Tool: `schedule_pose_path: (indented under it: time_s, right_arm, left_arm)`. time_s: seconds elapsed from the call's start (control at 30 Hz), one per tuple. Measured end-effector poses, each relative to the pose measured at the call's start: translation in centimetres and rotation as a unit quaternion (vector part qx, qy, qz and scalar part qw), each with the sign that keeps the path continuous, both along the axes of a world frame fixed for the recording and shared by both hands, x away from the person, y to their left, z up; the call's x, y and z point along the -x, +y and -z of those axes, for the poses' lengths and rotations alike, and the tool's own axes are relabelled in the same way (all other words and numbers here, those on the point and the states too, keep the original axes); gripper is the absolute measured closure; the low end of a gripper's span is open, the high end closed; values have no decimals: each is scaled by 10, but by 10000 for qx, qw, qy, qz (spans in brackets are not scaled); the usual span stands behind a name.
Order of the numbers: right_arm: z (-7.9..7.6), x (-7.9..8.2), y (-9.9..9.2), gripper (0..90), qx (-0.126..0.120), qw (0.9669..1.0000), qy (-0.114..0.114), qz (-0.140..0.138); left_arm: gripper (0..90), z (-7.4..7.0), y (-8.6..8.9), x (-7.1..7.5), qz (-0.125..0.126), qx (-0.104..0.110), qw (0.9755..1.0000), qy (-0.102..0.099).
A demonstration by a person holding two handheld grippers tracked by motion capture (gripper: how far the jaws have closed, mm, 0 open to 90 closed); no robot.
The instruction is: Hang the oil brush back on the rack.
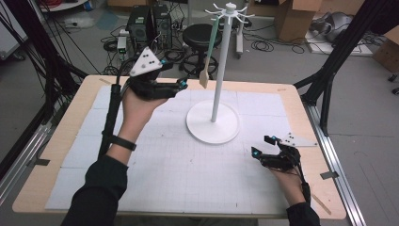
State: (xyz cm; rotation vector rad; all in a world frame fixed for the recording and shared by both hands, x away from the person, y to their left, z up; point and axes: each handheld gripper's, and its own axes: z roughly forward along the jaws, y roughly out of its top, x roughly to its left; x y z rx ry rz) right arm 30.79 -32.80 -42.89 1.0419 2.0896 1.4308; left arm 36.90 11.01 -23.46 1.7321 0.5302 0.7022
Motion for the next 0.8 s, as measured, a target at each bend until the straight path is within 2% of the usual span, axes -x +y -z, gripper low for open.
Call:
schedule_pose_path:
  time_s: [0.03, 0.07, 0.1, 0.13, 0.33, 0.43, 0.47, 0.57, 0.8]
  right_arm:
    - [0, 0, 0, 222, 0, 10000, -1, 5]
    - [0, 0, 0, 222, 0, 10000, -1, 5]
    - [0, 0, 0, 222, 0, 10000, -6, 10]
    - [0, 0, 0, 222, 0, 10000, -6, 10]
    - [-1, -1, -1, 222, -24, 10000, 24, 50]
    - [-1, -1, -1, 222, -26, 10000, 17, 74]
    - [-1, -1, -2, 222, -26, 10000, 18, 81]
    - [-1, -2, -2, 221, -12, 9999, 6, 102]
    - [0, -3, -4, 219, -30, 9999, 2, 137]
  left_arm:
    - [326, 8, 13, 7, -12, -49, 10000, 44]
    - [317, 8, 13, 7, -12, -49, 10000, 44]
    - [304, 16, 26, 13, -59, -72, 9999, 96]
    - [298, 16, 26, 13, -59, -72, 9999, 96]
    - [259, 45, 66, 31, -224, -257, 9992, 219]
    - [246, 62, 85, 41, -363, -470, 9979, 241]
    - [242, 66, 90, 42, -388, -475, 9978, 260]
    - [233, 83, 109, 49, -460, -221, 9979, 403]
    - [231, 113, 136, 61, -610, -98, 9963, 594]
